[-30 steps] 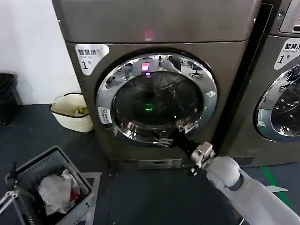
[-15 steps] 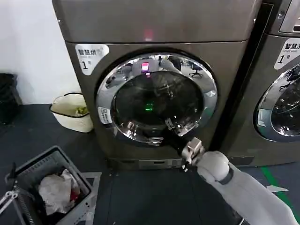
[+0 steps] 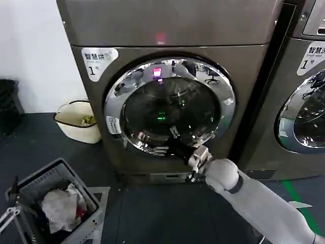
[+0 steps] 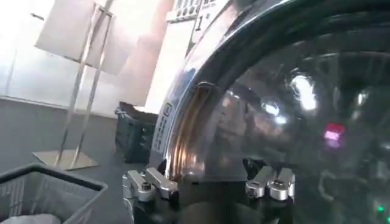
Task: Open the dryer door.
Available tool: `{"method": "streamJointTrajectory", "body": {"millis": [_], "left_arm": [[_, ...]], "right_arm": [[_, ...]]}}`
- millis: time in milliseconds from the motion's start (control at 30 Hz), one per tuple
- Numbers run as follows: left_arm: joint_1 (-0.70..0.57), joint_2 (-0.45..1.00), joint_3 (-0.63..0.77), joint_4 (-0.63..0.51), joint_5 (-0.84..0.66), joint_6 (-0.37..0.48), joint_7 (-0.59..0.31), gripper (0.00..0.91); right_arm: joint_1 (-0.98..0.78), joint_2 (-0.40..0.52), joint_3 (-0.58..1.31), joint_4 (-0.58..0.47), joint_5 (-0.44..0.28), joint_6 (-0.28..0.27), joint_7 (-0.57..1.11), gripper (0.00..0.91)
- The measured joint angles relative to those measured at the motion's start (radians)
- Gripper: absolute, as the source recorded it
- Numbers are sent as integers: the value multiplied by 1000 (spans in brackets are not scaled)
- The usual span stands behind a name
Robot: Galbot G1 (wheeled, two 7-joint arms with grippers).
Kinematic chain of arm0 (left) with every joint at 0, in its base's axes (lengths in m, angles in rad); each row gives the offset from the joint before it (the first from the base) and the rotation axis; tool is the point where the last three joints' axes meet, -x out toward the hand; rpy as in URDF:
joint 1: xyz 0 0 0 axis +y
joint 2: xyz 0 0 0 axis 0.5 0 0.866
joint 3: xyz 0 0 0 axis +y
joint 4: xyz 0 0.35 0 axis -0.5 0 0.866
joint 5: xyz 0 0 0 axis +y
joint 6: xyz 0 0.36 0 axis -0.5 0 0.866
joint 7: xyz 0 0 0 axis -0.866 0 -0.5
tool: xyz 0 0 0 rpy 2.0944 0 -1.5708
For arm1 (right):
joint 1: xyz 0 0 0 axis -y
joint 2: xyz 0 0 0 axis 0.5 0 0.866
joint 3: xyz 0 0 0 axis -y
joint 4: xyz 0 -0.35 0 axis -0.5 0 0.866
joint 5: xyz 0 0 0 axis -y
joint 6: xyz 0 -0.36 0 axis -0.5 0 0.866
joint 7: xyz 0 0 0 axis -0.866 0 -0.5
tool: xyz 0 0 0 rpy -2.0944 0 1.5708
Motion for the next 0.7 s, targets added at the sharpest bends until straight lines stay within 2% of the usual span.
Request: {"method": "streamJointTrajectory", "body": {"millis": [700], "left_arm": [[2, -13, -3, -1, 6, 0, 0, 907]], "right_arm": [[83, 84, -88, -76, 0, -14, 16, 907]]}}
